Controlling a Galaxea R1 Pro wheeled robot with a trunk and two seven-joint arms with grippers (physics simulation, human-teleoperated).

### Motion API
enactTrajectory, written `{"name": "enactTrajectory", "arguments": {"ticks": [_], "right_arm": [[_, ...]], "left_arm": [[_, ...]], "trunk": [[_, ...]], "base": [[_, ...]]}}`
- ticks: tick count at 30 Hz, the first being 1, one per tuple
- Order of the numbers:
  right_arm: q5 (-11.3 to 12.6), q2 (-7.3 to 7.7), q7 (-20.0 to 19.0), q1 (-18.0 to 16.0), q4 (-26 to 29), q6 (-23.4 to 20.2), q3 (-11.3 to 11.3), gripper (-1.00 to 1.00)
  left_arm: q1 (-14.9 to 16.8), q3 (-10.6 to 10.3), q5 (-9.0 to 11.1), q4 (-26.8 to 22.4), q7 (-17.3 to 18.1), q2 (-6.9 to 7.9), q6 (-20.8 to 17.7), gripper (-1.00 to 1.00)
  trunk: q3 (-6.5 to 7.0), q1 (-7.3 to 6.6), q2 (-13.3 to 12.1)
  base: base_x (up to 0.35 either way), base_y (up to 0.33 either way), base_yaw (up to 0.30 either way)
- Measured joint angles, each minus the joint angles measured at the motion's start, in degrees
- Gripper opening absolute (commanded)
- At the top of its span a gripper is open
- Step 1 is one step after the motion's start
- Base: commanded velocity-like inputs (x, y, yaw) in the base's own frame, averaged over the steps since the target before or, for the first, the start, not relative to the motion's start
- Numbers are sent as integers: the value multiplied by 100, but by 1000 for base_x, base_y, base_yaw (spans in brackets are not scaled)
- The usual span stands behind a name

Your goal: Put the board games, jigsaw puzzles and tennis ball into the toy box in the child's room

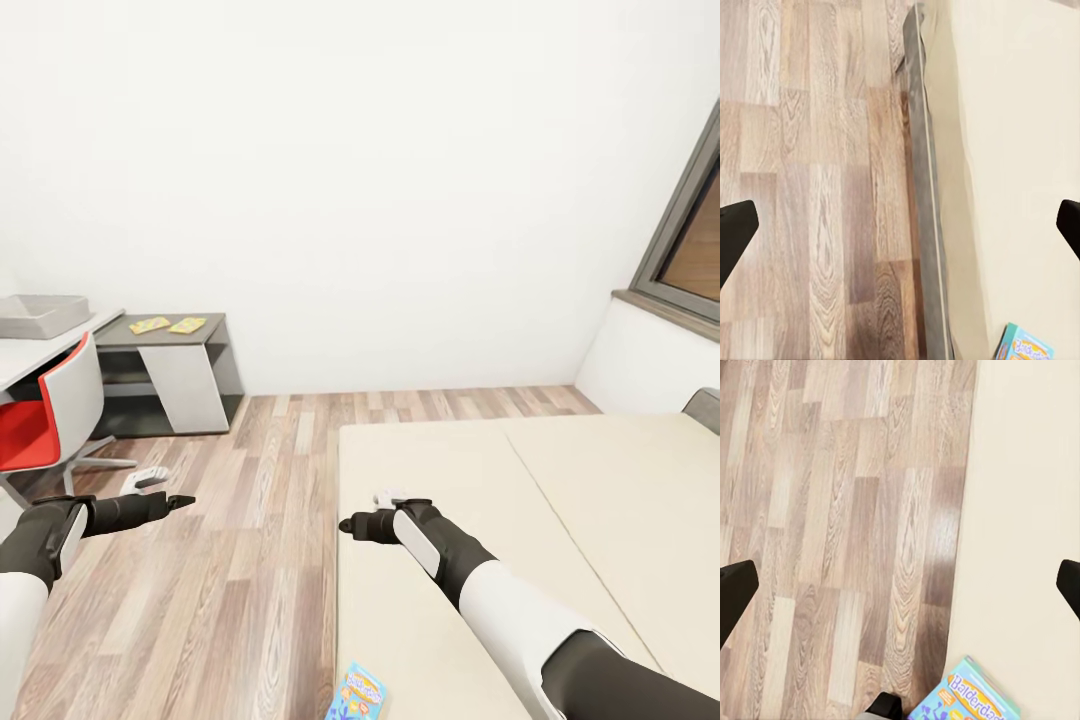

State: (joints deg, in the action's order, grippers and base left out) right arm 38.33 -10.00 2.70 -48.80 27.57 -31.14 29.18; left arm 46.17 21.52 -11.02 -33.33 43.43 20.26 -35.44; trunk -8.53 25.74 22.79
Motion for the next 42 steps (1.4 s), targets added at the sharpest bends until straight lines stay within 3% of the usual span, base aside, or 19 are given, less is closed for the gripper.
{"name": "enactTrajectory", "arguments": {"ticks": [33, 42], "right_arm": [[2, 0, 0, 0, 0, 0, -1, 100], [1, 0, 0, 1, 0, 0, -4, 100]], "left_arm": [[0, 0, 2, 0, 2, 0, -5, 100], [1, 1, 0, -1, 0, -1, -11, 100]], "trunk": [[15, 0, 0], [15, 0, 0]], "base": [[0, 57, 2], [0, 196, 0]]}}
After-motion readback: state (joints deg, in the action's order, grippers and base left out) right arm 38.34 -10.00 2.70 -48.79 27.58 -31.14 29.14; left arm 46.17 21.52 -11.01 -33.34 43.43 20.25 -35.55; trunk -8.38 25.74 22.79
